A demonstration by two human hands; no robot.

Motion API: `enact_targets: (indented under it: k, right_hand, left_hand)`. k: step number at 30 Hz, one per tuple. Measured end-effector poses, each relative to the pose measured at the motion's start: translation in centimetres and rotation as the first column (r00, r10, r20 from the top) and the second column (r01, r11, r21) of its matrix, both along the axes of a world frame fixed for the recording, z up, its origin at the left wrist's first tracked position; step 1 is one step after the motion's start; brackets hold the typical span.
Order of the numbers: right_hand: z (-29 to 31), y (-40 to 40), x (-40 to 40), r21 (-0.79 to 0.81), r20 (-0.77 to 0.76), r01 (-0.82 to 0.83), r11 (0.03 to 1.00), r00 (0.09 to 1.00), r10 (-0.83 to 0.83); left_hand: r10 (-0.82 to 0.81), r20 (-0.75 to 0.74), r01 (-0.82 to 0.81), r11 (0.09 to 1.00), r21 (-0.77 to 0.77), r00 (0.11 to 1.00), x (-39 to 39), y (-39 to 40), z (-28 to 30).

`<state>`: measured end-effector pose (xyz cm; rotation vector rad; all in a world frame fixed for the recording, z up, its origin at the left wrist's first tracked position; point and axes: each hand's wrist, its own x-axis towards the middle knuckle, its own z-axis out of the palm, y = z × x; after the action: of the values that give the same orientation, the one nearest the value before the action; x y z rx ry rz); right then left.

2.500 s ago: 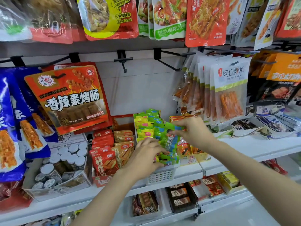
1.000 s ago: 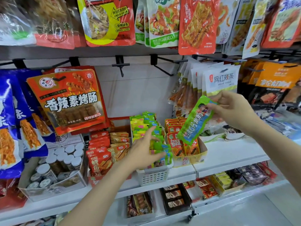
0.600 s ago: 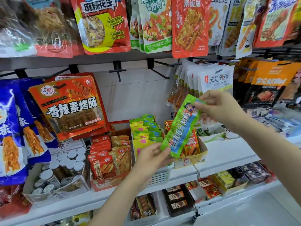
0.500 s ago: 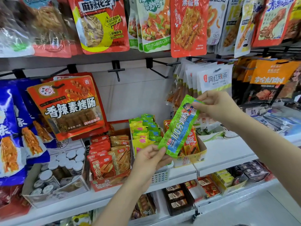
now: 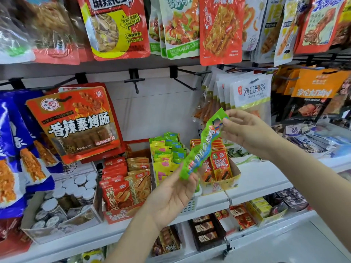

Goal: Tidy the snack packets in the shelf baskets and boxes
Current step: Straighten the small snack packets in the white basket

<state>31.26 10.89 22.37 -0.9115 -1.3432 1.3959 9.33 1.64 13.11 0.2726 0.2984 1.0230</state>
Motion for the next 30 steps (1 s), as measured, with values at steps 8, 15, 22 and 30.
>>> enact_targets:
  k: [8,15,22,30]
  right_hand:
    - [-0.7,-0.2,0.9,-0.095,0.198,-0.046,0.994,0.978,0.064]
    - [-0.6,-0.4,0.3,-0.097,0.136,-0.012,0.995,0.99,0.025]
    - [-0.1,-0.4,0.1,-0.093,0.013,-0.074,0.993,0.997,0.076]
    - [1.0,-0.5,0.8,-0.122,0.06,-0.167,0.978,0.983,0.175]
  left_hand:
    - [0.49,-0.57,-0.217,0.85,0.479,0.66,0.8,0.0,-1.9]
    - [0.501,-0.595,-0.179,0.838,0.516,0.628,0.7,-0.3,-1.9]
    - [0.035,-0.313,-0.007,0.996,0.091,0.949,0.6,-0.4,-0.4]
    - [0.431,-0.586,-0.25,0.896,0.366,0.686,1.0,0.7,-1.4]
